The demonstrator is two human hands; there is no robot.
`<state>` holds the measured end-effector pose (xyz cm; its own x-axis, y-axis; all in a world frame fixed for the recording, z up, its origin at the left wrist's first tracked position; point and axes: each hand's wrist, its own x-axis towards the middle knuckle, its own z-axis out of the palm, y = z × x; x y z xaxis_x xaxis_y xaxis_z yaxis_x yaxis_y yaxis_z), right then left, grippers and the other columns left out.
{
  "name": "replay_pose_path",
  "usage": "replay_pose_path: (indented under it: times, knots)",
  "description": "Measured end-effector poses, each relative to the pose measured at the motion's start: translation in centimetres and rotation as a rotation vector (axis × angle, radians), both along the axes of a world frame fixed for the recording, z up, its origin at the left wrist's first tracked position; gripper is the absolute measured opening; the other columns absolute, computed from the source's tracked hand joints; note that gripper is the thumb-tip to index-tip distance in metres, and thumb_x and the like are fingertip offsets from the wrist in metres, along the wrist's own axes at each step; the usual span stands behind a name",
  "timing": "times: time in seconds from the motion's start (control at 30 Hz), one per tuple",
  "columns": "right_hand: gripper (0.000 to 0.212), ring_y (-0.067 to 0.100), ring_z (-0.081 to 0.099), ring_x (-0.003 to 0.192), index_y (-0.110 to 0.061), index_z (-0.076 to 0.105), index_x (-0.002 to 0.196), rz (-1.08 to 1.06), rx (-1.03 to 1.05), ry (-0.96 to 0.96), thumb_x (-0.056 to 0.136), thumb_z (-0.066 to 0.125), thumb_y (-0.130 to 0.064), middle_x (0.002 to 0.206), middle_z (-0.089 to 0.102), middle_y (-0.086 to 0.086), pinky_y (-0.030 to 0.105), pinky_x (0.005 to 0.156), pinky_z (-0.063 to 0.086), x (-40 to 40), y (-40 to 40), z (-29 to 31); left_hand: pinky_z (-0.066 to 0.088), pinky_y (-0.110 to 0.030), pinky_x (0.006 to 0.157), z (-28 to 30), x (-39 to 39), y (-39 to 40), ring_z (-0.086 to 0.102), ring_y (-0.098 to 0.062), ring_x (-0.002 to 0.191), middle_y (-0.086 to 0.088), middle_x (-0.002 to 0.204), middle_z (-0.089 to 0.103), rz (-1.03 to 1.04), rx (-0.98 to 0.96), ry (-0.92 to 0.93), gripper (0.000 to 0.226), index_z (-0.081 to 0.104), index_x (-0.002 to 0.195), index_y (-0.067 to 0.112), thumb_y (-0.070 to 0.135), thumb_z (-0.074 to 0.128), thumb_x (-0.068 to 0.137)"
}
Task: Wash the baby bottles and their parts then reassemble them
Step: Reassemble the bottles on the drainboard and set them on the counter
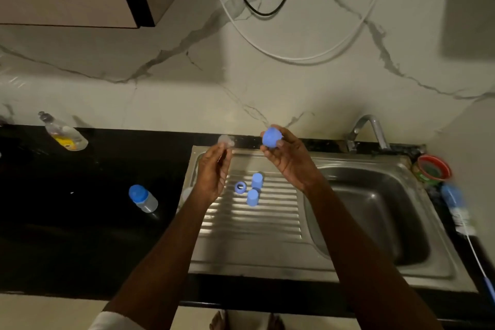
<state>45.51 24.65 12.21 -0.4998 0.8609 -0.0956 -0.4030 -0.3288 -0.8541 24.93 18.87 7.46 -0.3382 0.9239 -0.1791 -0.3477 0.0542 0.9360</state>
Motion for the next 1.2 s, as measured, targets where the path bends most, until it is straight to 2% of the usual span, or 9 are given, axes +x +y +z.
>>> replay_pose_path:
  times: [0.03, 0.1, 0.17, 0.37, 0.67, 0.83, 0.93, 1.03, 1.2]
  knots:
    - [0.025, 0.027, 0.071, 0.093, -0.014, 0.078, 0.102, 0.035, 0.133, -0.234, 0.082, 0.072, -0.001, 0.106, 0.073, 0.01, 0.037, 0.086, 0.059, 0.3, -0.3, -1.2, 0.058, -0.027, 0.082, -1.3, -0.6, -0.3, 0.072, -0.014, 0.087, -0.007, 0.094, 0.076, -0.051, -0.051, 0.335, 0.014, 0.075, 0.101, 0.008, 0.015, 0.073, 0.089]
    - [0.03, 0.023, 0.067, 0.103, -0.011, 0.075, 0.107, 0.27, 0.575, -1.085, 0.079, 0.083, -0.008, 0.108, 0.071, 0.005, 0.031, 0.091, 0.05, 1.4, -0.9, -6.0, 0.053, -0.029, 0.083, -4.6, -1.0, -2.0, 0.071, -0.017, 0.085, -0.002, 0.086, 0.076, -0.334, -0.274, 0.966, 0.018, 0.079, 0.086, 0.018, 0.035, 0.075, 0.085]
    - [0.03, 0.023, 0.063, 0.11, -0.011, 0.074, 0.106, 0.332, 0.665, -1.479, 0.078, 0.083, -0.018, 0.112, 0.07, 0.007, 0.026, 0.09, 0.042, 2.3, -2.2, -10.4, 0.047, -0.024, 0.08, -8.0, -1.5, -3.4, 0.071, -0.015, 0.089, -0.002, 0.085, 0.077, -0.329, -0.469, 1.059, 0.027, 0.08, 0.082, 0.015, 0.042, 0.076, 0.079]
    - [0.035, 0.008, 0.072, 0.09, -0.021, 0.073, 0.11, -0.2, 0.405, -0.91, 0.078, 0.087, -0.02, 0.105, 0.074, -0.01, 0.015, 0.078, 0.053, -0.8, -6.6, -11.0, 0.06, -0.036, 0.082, -7.4, 0.3, -5.2, 0.075, -0.017, 0.076, 0.003, 0.071, 0.076, -0.067, -0.37, 0.531, 0.017, 0.08, 0.073, 0.02, 0.035, 0.085, 0.08]
    - [0.03, 0.001, 0.07, 0.089, -0.024, 0.072, 0.106, -0.248, 0.396, -0.917, 0.079, 0.085, -0.029, 0.105, 0.074, -0.01, 0.025, 0.084, 0.057, -2.7, -6.5, -10.3, 0.061, -0.038, 0.08, -5.1, 1.7, -6.0, 0.076, -0.026, 0.083, -0.01, 0.086, 0.079, -0.106, -0.159, 0.371, 0.014, 0.08, 0.1, 0.007, 0.014, 0.077, 0.089]
    - [0.03, -0.016, 0.063, 0.08, -0.02, 0.075, 0.106, -0.27, 0.451, -0.915, 0.079, 0.086, -0.026, 0.09, 0.071, -0.016, 0.006, 0.075, 0.046, -3.1, -6.5, -9.7, 0.062, -0.034, 0.078, -3.8, 2.0, -6.0, 0.075, -0.029, 0.093, -0.018, 0.098, 0.077, -0.169, -0.194, 0.242, 0.019, 0.075, 0.109, -0.002, 0.006, 0.062, 0.098]
    - [0.024, -0.012, 0.066, 0.08, -0.031, 0.076, 0.097, -0.267, 0.477, -0.866, 0.077, 0.087, -0.021, 0.085, 0.072, -0.017, 0.009, 0.076, 0.048, -3.3, -6.9, -8.9, 0.062, -0.036, 0.07, -3.7, 2.3, -5.7, 0.075, -0.029, 0.087, -0.015, 0.089, 0.077, -0.128, -0.268, 0.256, 0.025, 0.078, 0.096, 0.006, 0.026, 0.064, 0.098]
    - [0.044, -0.001, 0.071, 0.082, -0.058, 0.07, 0.088, -0.2, 0.589, -0.837, 0.081, 0.084, -0.017, 0.084, 0.072, -0.026, 0.018, 0.077, 0.056, -3.5, -7.4, -8.0, 0.063, -0.044, 0.072, -4.6, 2.0, -5.4, 0.075, -0.021, 0.075, -0.001, 0.075, 0.076, -0.117, -0.278, 0.522, 0.043, 0.078, 0.08, 0.02, 0.062, 0.071, 0.085]
    - [0.023, 0.002, 0.068, 0.088, -0.039, 0.078, 0.097, -0.298, 0.741, -0.916, 0.082, 0.083, -0.023, 0.093, 0.065, -0.031, 0.022, 0.081, 0.055, -3.6, -6.9, -8.5, 0.063, -0.044, 0.074, -4.3, 2.3, -5.3, 0.076, -0.028, 0.075, -0.006, 0.078, 0.078, -0.087, -0.258, 0.366, 0.027, 0.081, 0.088, 0.015, 0.041, 0.074, 0.091]
